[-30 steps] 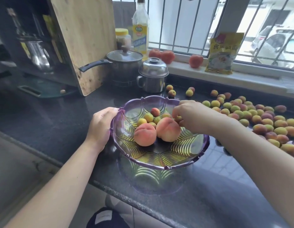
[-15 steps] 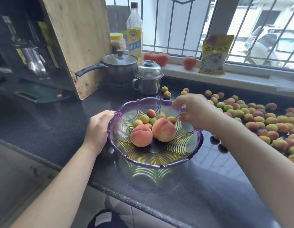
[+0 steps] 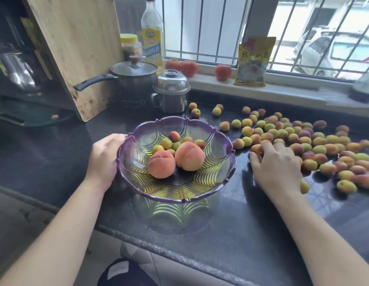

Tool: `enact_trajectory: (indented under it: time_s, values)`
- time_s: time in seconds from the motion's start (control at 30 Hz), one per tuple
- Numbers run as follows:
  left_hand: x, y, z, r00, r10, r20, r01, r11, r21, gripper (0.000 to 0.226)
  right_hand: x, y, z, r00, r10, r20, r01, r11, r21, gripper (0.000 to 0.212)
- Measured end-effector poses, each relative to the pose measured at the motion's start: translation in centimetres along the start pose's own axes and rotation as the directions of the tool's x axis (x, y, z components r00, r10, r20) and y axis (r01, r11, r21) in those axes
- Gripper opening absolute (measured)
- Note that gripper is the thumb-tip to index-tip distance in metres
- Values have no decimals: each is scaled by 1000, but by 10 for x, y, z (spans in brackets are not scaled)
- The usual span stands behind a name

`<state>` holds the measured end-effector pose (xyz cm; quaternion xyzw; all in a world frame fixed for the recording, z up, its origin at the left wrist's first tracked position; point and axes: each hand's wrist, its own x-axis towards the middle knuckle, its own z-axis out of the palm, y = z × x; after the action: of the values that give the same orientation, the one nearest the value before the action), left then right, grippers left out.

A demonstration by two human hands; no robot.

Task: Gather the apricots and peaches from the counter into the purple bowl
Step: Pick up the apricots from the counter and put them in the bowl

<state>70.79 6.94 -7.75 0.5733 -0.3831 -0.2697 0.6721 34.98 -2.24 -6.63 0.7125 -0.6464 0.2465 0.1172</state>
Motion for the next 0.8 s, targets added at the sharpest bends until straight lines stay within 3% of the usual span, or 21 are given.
enact_trajectory:
  time_s: [0.07, 0.2, 0.37, 0.57, 0.7, 0.8]
  values:
    - [0, 0, 0, 1000, -1, -9, 1, 1000, 7, 26, -2, -3, 1, 997, 42, 67, -36, 996, -80, 31]
    - [-1, 4, 0, 1000, -6, 3, 6, 1000, 22, 27, -4, -5, 1, 997, 35, 72, -31, 998, -52, 21]
    - [-1, 2, -1, 1000, 0, -1, 0, 999, 37, 33, -5, -7, 2, 997, -75, -6, 74, 976, 204, 13]
    - [1, 0, -1, 1000, 8, 1, -8, 1000, 24, 36, -5, -10, -2, 987, -116, -111, 154, 882, 445, 28]
    - [2, -1, -2, 1000, 0, 1, 0, 1000, 12, 28, 12, -14, -23, 995, -79, -58, 98, 776, 623, 30]
    - [3, -3, -2, 1000, -4, 2, 4, 1000, 26, 29, 28, -32, -48, 963, -268, 11, 198, 738, 645, 32]
